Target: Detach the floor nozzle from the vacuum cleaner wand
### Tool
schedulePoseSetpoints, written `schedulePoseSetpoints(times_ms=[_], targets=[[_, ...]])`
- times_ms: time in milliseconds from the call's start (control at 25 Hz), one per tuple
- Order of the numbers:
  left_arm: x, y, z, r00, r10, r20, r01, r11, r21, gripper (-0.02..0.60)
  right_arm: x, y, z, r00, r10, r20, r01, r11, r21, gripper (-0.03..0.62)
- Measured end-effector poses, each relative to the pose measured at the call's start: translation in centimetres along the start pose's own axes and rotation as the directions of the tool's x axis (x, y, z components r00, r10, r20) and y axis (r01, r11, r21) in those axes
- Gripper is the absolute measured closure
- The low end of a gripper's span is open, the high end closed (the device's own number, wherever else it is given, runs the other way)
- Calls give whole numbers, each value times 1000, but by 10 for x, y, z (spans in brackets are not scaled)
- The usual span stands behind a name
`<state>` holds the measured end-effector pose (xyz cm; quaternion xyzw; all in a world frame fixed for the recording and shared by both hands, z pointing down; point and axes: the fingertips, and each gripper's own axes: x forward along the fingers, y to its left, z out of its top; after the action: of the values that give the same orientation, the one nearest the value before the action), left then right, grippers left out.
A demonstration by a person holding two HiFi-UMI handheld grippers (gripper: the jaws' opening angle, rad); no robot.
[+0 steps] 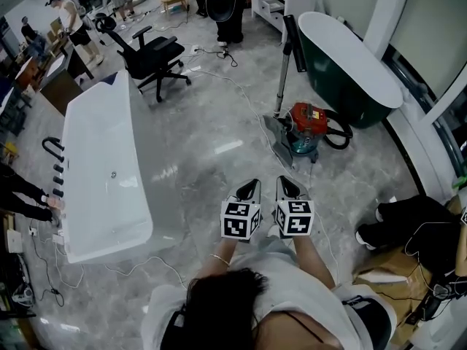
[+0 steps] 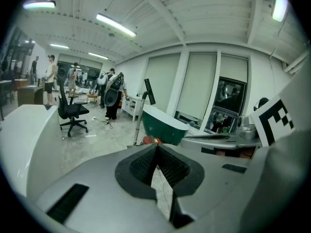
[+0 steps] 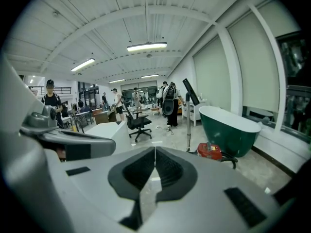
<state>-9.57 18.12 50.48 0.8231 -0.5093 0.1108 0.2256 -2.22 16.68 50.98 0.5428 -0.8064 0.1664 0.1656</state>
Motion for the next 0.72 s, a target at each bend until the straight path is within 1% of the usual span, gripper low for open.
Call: schedulePoseSetpoints(times_ms=[360, 480, 600, 720], targets=[[40, -6, 16, 1000, 8, 1, -8, 1000, 0, 577, 22, -38, 12, 1000, 2, -6, -2, 1000, 8, 579], [52, -7, 22, 1000, 17, 0, -17, 1000, 3, 577, 31, -48, 14, 1000, 16, -13, -16, 1000, 8, 579], [64, -10, 36, 999, 28, 19, -28, 1000, 0, 577, 41, -59, 26, 999, 40, -5, -40, 999, -10, 579], [76, -15, 48, 998, 39, 39, -39, 999, 3, 577, 48, -76, 35, 999, 46, 6, -45, 999, -15, 579]])
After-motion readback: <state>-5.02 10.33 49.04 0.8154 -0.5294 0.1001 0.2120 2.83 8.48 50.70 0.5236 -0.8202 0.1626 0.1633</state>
